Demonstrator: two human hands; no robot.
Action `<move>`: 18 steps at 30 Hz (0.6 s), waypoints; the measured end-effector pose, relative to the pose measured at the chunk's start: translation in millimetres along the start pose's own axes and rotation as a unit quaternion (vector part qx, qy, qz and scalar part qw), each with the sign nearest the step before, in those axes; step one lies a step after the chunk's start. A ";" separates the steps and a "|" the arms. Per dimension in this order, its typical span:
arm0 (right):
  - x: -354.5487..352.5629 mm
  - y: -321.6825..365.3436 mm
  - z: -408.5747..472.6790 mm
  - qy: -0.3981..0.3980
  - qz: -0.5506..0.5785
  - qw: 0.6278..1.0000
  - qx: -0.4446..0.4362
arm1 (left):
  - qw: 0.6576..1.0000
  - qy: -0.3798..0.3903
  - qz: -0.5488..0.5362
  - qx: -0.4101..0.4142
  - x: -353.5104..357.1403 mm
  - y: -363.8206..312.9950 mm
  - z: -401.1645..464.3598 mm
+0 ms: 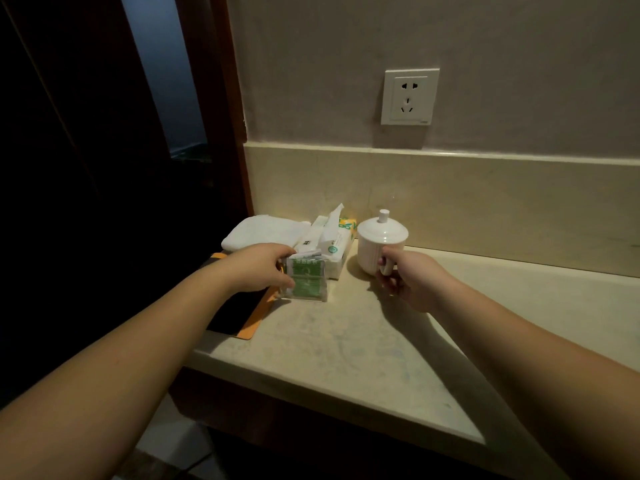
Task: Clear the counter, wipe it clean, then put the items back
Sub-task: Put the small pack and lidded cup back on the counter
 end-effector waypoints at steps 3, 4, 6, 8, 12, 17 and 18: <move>5.5 1.4 3.5 -0.026 0.005 1.000 -0.006 | 1.000 0.005 0.002 0.023 -0.1 2.6 3.0; 7.3 2.3 4.0 -0.030 0.008 1.000 -0.004 | 1.000 0.006 0.004 0.030 0.0 3.4 4.1; 11.1 4.6 4.4 -0.032 0.011 0.999 0.003 | 0.999 0.009 0.005 0.039 0.4 5.2 6.3; 14.8 7.2 4.6 -0.035 0.010 0.999 0.007 | 0.999 0.008 0.003 0.044 1.1 6.5 8.5; 24.6 9.3 7.0 -0.055 0.013 0.998 0.012 | 0.999 -0.001 0.002 0.052 1.1 7.6 11.3; 37.8 10.7 12.5 -0.069 -0.003 0.998 0.007 | 0.998 -0.017 -0.010 0.059 0.1 7.8 10.5; 39.9 11.5 13.3 -0.071 -0.008 0.997 0.006 | 0.998 -0.021 -0.014 0.061 0.2 7.6 10.3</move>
Point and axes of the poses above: each hand's wrist, its own z-axis towards the middle knuckle, its own x-axis out of the palm, y = z × x, the point moved 3 cm from there along z, towards the middle knuckle, and after that the axes turned 10 degrees about -y, right-handed, at the moved point
